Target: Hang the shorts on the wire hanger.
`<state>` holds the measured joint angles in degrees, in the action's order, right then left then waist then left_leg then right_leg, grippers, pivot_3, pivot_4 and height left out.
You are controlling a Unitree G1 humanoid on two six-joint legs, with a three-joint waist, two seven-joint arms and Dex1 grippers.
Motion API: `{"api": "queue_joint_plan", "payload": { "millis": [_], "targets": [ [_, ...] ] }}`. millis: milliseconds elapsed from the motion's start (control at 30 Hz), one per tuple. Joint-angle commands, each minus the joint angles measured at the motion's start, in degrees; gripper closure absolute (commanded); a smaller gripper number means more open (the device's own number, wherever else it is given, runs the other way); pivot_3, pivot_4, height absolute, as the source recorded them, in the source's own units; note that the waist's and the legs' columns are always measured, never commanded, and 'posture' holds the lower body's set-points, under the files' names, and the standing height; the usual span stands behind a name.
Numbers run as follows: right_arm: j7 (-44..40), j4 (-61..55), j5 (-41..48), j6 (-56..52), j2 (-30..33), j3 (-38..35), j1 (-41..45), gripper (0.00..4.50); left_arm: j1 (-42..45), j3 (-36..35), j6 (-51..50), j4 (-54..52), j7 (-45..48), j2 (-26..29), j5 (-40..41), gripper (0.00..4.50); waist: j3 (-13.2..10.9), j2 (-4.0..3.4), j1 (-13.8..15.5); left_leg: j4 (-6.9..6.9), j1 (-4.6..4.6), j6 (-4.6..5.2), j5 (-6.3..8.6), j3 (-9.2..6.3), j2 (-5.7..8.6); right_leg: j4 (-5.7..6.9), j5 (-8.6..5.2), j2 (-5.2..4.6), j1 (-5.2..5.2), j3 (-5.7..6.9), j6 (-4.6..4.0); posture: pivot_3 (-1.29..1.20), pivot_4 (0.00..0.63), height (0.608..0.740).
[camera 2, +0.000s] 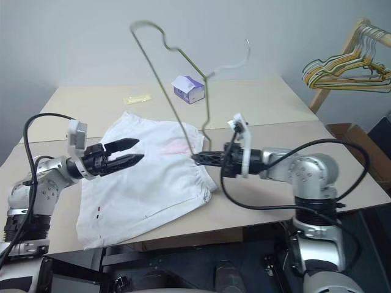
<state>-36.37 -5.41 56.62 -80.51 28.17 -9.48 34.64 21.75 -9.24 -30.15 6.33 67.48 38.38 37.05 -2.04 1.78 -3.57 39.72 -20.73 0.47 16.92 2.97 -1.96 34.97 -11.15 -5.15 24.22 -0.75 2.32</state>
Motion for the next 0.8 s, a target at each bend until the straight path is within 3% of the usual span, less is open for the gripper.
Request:
{"api": "queue_joint_plan", "payload": {
  "millis": [33, 100, 233, 333, 800],
  "targets": [
    [1.24, 4.01, 0.84, -7.05, 3.27, -3.22, -2.43, 4.5, 0.01, 1.81, 2.35, -3.52, 0.67, 1.2, -2.64, 0.02, 0.0, 0.0, 0.29, 0.0, -0.03, 0.0, 0.0, 0.0, 0.0, -0.02, 0.0, -0.01, 0.0, 0.02, 0.0, -0.04, 0.0, 0.74],
    [1.46, 5.42, -0.12, -10.03, 5.61, -3.21, -4.35, 4.5, -0.72, 2.59, 2.74, -5.31, 1.26, 1.73, -3.38, 0.02, 0.0, 0.0, 0.43, 0.0, -0.09, 0.02, 0.01, 0.01, 0.01, -0.03, 0.0, -0.01, 0.05, 0.01, 0.0, -0.04, 0.0, 0.74],
    [-3.82, 16.06, 2.74, -11.99, 14.8, 4.9, -6.18, 4.5, -2.04, 3.73, 2.96, -8.26, 0.76, 1.88, -4.73, 0.02, -0.02, -0.04, 0.4, 0.02, -0.12, 0.1, 0.06, 0.07, 0.02, -0.05, -0.01, -0.03, 0.07, -0.04, 0.02, -0.03, 0.0, 0.74],
    [-6.32, 20.55, 1.04, -11.99, 17.12, 7.69, -4.93, 4.5, -2.36, 3.78, 2.87, -8.89, 0.48, 1.64, -4.94, 0.02, -0.02, -0.04, -0.03, 0.03, -0.04, 0.11, 0.06, 0.07, 0.0, -0.04, 0.0, 0.01, 0.01, -0.06, 0.02, -0.03, 0.0, 0.74],
    [-20.07, 25.79, -9.13, -4.74, 17.82, 18.61, -0.62, 4.5, -4.29, 3.75, 3.79, -9.37, 0.21, 1.5, -5.75, 0.02, -0.02, -0.04, 0.25, 0.03, 0.05, 0.12, 0.06, 0.06, 0.02, -0.02, 0.0, 0.05, -0.01, -0.15, 0.06, 0.0, 0.0, 0.74]
  ]
}}
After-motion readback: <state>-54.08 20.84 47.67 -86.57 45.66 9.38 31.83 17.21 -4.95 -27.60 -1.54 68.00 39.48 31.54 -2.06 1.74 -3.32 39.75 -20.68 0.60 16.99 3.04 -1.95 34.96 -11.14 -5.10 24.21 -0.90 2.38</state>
